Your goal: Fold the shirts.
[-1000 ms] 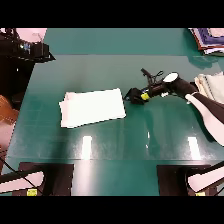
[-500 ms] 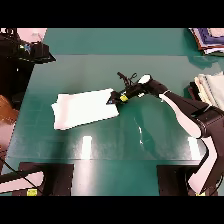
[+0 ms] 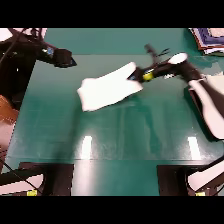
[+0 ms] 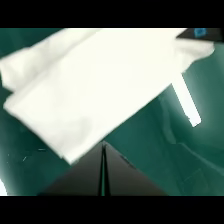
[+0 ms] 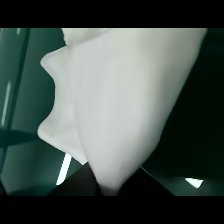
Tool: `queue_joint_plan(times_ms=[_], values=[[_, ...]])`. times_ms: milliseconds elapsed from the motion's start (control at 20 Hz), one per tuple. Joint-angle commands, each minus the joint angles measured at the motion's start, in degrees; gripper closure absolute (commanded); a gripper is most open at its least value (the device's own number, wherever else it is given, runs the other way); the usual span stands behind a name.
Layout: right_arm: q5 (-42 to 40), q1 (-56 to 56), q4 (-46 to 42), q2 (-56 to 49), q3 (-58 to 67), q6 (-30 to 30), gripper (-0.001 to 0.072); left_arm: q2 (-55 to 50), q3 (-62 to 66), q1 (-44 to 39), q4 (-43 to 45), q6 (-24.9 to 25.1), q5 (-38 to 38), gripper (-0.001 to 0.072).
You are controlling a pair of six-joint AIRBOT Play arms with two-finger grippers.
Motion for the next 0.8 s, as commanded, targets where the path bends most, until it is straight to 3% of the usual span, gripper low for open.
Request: queue_joint_plan(times_ms=[0,350,750], values=[[0.09,-14.10,-4.09,7.50,0.15,0.31,0.0695,-0.02,-0.02,-5.53,0.00,0.02,2.34,0.0681],[-3.28,-40.13,-3.78,10.75,0.15,0.28,0.0695,-0.04,-0.02,-12.83,0.00,0.02,8.52,0.0680],[-5.99,-49.27,5.81,10.34,4.50,0.02,0.0695,-0.42,-0.02,-13.92,-0.11,-0.02,11.26,0.0680]])
